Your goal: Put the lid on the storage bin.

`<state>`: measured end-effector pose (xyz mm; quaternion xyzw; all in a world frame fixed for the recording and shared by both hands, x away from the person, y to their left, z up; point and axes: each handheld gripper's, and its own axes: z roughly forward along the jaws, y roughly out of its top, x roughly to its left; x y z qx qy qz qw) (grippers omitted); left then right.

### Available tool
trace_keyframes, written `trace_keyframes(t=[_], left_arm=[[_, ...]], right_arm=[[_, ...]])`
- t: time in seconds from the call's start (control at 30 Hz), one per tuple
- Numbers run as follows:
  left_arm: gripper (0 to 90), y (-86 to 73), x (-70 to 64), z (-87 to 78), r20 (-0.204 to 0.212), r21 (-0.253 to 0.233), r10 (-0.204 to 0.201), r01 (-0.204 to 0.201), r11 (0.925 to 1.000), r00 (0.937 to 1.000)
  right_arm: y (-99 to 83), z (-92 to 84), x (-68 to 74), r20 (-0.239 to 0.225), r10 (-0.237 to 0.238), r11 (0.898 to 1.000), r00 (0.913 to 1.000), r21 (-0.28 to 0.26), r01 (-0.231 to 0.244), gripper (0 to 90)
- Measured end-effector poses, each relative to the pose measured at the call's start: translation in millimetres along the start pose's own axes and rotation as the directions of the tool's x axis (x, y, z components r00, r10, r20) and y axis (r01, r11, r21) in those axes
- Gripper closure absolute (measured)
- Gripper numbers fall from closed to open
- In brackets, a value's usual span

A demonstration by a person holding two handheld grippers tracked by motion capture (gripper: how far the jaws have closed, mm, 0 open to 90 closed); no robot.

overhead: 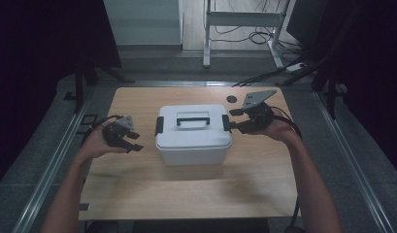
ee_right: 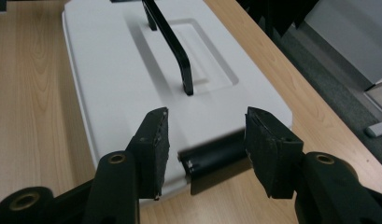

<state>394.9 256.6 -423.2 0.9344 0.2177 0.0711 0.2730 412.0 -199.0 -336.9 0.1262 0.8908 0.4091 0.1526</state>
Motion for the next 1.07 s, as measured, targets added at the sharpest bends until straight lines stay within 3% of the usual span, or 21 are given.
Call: trace_keyframes(t=[0.57, 1.07], left_arm=[[46.0, 6.0, -0.2, 4.7, 0.007, 0.026, 0.020, -0.020, 0.9995, 0.9998], [45.9, 9.0, 0.7, 5.4, 0.010, 0.026, 0.024, -0.025, 0.9993, 0.9996]], right_arm=[[-20.4, -17.1, -10.5, 0.020, 0.024, 0.997, 0.9995, 0.074, -0.026, 50.8], [-27.4, -22.3, -13.7, 0.025, 0.034, 0.996, 0.9991, 0.084, -0.036, 50.3]])
